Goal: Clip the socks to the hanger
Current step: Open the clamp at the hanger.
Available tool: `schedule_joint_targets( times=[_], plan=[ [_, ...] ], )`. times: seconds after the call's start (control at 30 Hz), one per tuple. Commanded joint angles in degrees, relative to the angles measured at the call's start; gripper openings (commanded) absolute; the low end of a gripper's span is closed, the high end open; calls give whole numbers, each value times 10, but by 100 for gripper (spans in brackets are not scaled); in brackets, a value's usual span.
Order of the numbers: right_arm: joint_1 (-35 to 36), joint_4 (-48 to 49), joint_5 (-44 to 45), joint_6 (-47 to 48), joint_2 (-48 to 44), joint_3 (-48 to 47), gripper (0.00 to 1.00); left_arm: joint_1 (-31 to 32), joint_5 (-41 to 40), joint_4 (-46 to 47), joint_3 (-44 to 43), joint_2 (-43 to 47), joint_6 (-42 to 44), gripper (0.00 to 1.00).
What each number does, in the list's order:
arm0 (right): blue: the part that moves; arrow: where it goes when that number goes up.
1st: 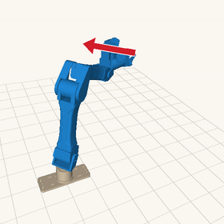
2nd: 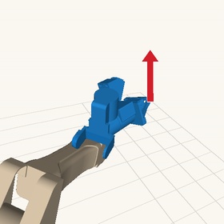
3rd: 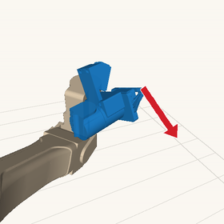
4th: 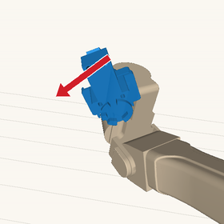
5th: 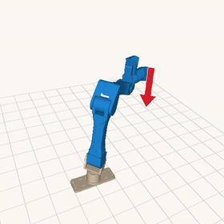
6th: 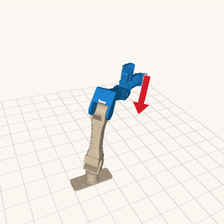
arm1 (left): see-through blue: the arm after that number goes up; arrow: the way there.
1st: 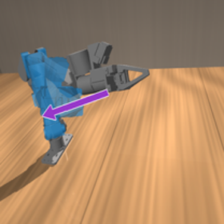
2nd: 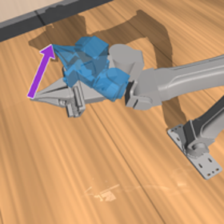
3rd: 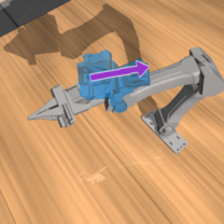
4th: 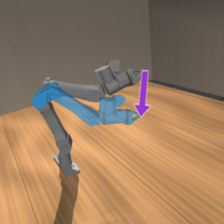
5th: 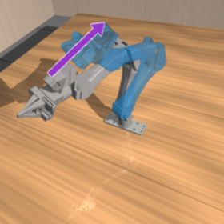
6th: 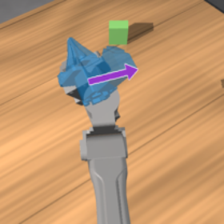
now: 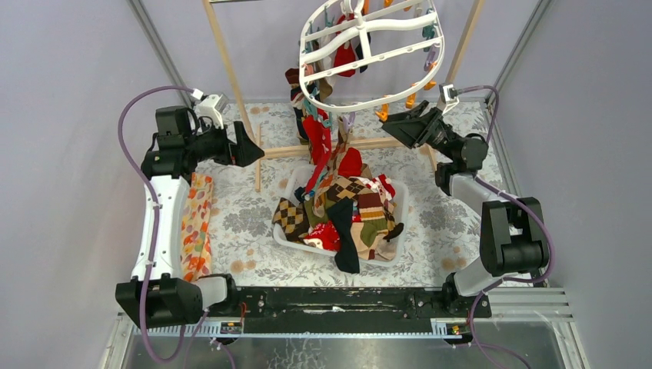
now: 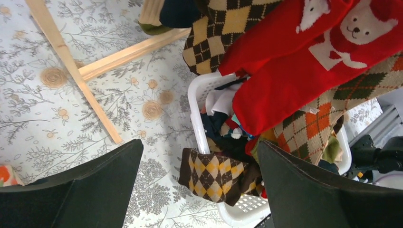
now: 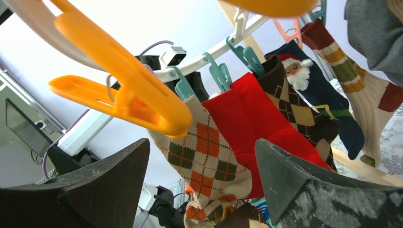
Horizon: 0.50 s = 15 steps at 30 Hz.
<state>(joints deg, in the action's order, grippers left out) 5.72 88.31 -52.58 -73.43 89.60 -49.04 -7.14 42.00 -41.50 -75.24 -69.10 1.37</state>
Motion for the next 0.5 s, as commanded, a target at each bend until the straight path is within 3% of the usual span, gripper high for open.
schedule_joint_targets(
  times=[0.0,0.3,0.47],
  plan=[
    [4,103,-19,-17,-20,-33,88,8,27,-30,-19,6,17,99],
    [20,103,-12,-17,-10,-70,80,31,42,-45,-30,9,20,99],
    [29,103,-6,-10,-11,-66,69,35,46,-47,-32,14,21,99]
  ],
)
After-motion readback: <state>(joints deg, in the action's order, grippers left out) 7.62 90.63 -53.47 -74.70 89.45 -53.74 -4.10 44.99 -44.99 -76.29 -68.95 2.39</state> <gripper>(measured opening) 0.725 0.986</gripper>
